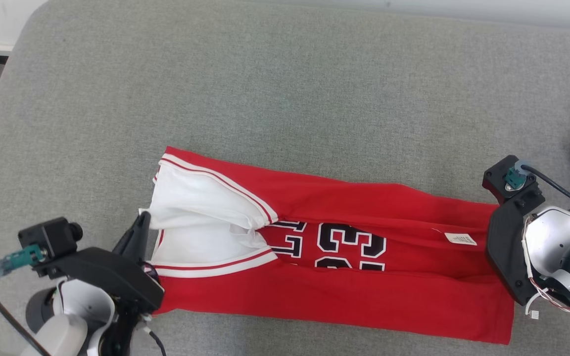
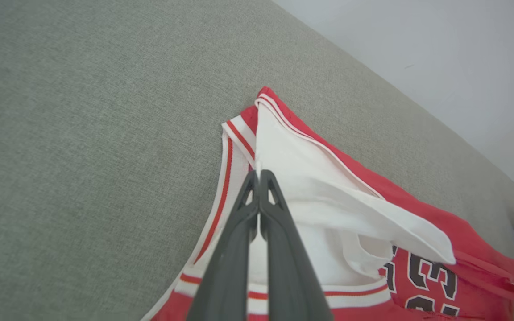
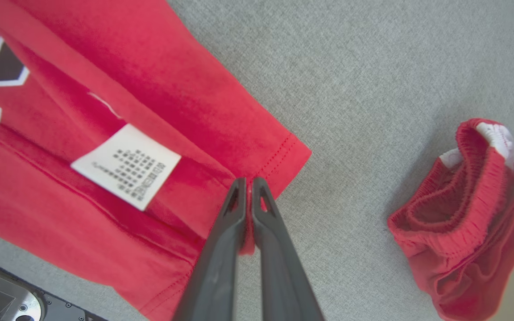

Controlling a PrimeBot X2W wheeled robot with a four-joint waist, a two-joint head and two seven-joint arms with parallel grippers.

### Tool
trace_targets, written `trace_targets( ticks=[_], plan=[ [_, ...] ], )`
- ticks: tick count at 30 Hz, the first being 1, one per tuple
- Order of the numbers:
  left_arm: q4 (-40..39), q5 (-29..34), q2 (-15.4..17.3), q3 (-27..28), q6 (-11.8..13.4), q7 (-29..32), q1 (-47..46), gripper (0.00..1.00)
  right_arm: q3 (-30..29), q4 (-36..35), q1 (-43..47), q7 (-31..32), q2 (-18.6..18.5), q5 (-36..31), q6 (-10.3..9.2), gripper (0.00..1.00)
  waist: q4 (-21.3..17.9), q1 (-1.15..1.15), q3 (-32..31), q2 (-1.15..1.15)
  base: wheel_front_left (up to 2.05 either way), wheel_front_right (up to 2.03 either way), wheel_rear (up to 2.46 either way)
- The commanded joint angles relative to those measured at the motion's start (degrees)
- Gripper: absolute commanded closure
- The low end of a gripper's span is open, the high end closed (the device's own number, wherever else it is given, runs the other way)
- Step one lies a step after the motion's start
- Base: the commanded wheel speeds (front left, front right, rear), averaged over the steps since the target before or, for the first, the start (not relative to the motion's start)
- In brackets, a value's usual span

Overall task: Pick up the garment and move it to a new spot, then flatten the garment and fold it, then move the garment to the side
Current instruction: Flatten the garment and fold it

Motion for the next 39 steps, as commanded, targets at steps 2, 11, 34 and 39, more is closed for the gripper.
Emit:
trace_targets(
  ticks=[2, 11, 34, 39],
  plan=[
    [-0.8, -0.9, 0.7, 0.0, 0.5, 0.0, 1.8, 1.00, 0.3, 0.6, 0.1, -0.3, -0.9, 0.6, -0.03, 1.00, 0.3, 0.00, -0.3, 0.00, 0.00, 0.00, 0.00],
    [-0.4, -1.6, -0.2, -1.1, 0.5, 0.4, 4.3, 1.00, 1.8, 1.8, 0.6, -0.3, -2.4, 0.9, -0.03, 1.00, 0.6, 0.00, -1.4, 0.00, 0.00, 0.00, 0.00],
    [4.9, -3.3, -0.6, -3.0, 0.8, 2.6, 7.2, 0.00, 1.3, 4.2, -0.4, -5.5, 1.2, 0.3, -0.03, 0.00, 0.7, 0.00, -3.1, 0.00, 0.00, 0.00, 0.00],
    [5.3, -2.8, 0.0, -3.2, 1.4, 3.0, 7.3, 0.00, 0.9, 4.3, -0.8, -7.2, 1.9, 0.1, -0.03, 0.00, 0.7, 0.00, -3.6, 0.00, 0.00, 0.00, 0.00]
  ],
)
